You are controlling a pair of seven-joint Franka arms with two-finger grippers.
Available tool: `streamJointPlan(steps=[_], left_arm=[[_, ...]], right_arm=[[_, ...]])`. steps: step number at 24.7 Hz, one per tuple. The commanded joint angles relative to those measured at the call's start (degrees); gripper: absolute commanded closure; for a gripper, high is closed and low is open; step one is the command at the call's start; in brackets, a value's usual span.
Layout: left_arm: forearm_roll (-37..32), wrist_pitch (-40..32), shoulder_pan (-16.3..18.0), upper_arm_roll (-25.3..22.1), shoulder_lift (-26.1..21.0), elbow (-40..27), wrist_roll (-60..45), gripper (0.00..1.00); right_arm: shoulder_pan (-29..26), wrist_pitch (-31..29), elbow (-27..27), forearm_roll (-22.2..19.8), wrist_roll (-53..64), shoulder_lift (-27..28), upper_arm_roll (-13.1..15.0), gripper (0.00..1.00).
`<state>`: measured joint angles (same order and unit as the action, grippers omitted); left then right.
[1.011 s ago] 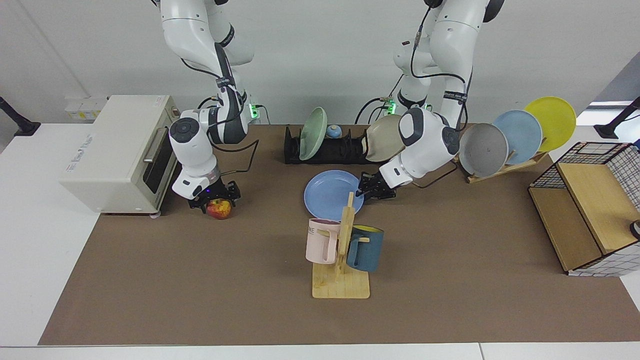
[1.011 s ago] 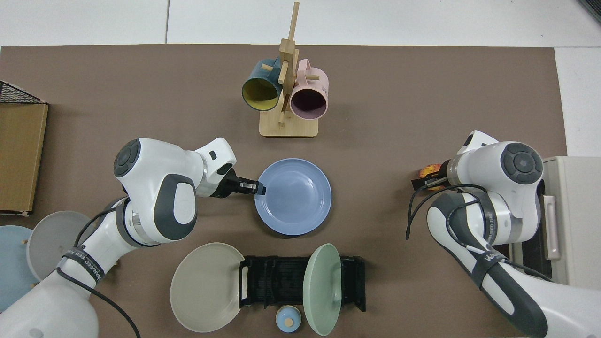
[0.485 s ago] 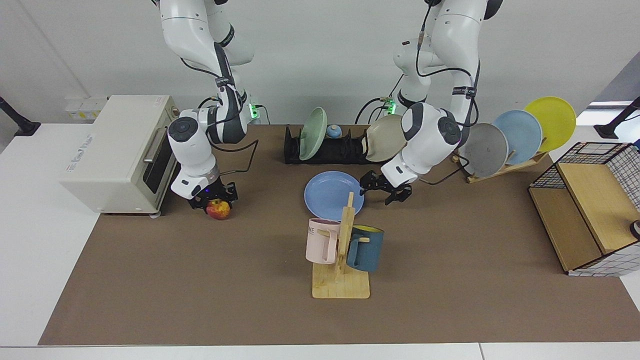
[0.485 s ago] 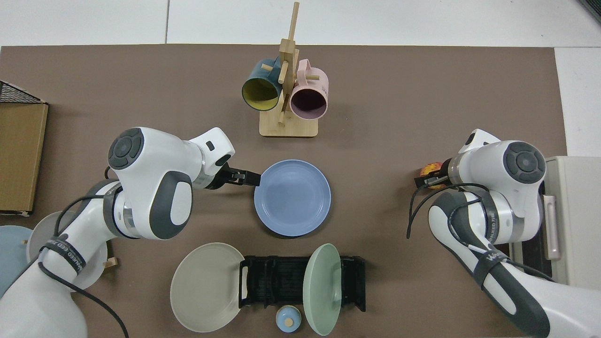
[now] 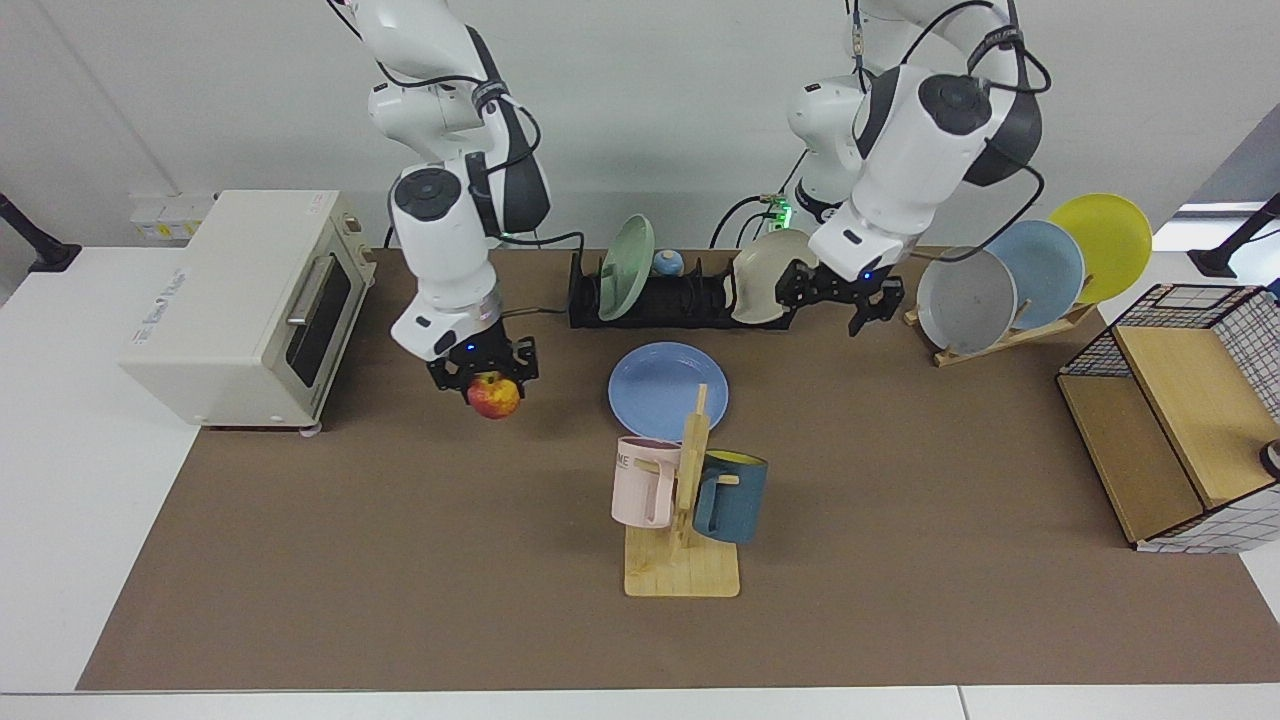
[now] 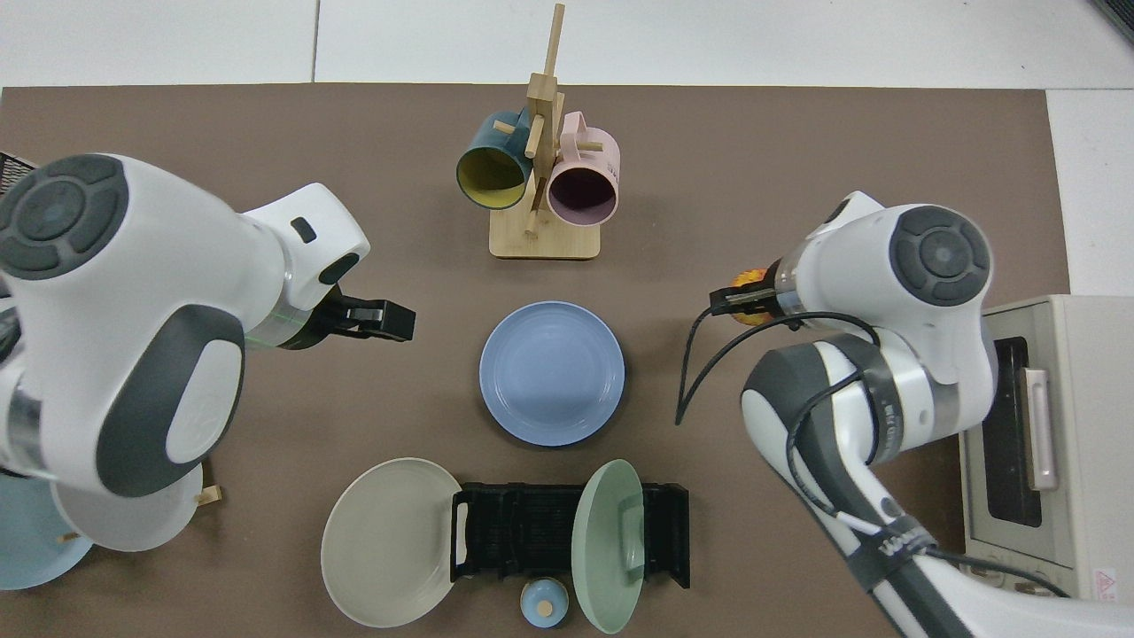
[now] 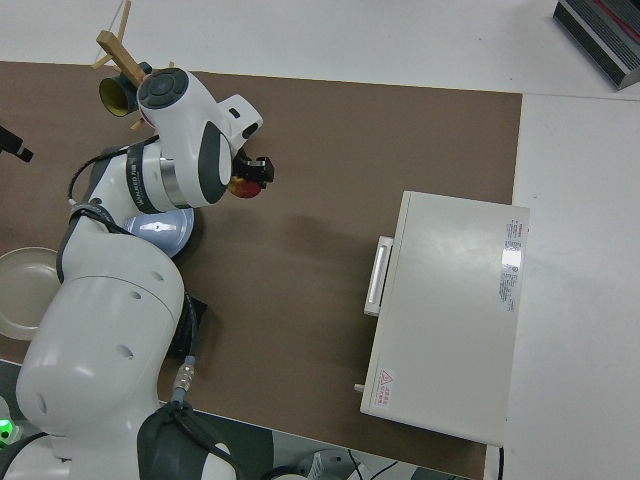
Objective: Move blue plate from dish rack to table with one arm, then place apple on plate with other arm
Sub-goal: 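Open the left gripper and withdraw while the right gripper lifts the apple, then carry the apple over the blue plate with the right gripper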
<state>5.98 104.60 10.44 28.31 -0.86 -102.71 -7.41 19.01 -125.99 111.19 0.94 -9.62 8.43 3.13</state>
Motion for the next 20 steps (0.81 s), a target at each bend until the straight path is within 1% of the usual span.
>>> streamJointPlan(steps=[1,2,5,7,10,12,14,17,20], left_arm=[[-2.11,-5.53,3.09,0.16,6.74,-1.01,-1.38,0.01],[-2.9,-6.68,3.44,0.16,7.54,-0.66,-1.29,0.01],[-6.33,-10.81,3.36,-0.01,8.51,1.36,-1.38,0.01],[-7.39,-13.53,3.54,0.07,8.51,4.43,-1.64,0.0],[-7.39,-16.88,4.32,-0.45,8.42,7.34,-1.64,0.0],[-6.87,-16.97,5.03,-1.59,8.51,7.52,-1.38,0.0],[-6.77,-17.15,5.21,-2.12,8.6,7.52,-1.2,0.0],[-6.95,-16.97,5.56,-2.3,8.6,7.52,-0.94,0.0],[-7.3,-16.01,5.47,-3.79,8.51,7.52,-0.85,0.0]], right_arm=[[5.07,0.93,-2.73,0.82,-7.16,1.32,0.13,1.0],[5.77,0.84,-2.73,1.43,-7.95,1.5,0.04,1.0],[8.93,-0.56,-2.73,7.04,-10.59,1.85,0.13,1.0],[12.35,-3.37,-2.82,8.55,-14.27,3.34,0.39,1.0],[15.87,-6.54,-4.66,8.29,-19.99,6.76,0.3,1.0],[18.33,-7.33,-5.81,8.29,-21.58,9.14,0.65,1.0],[20.62,-9.69,-5.9,8.2,-23.07,10.9,1.0,1.0],[21.33,-13.83,-5.72,6.62,-23.96,12.48,0.92,1.0],[21.33,-14.37,-5.46,4.51,-24.13,13.27,0.48,1.0]])
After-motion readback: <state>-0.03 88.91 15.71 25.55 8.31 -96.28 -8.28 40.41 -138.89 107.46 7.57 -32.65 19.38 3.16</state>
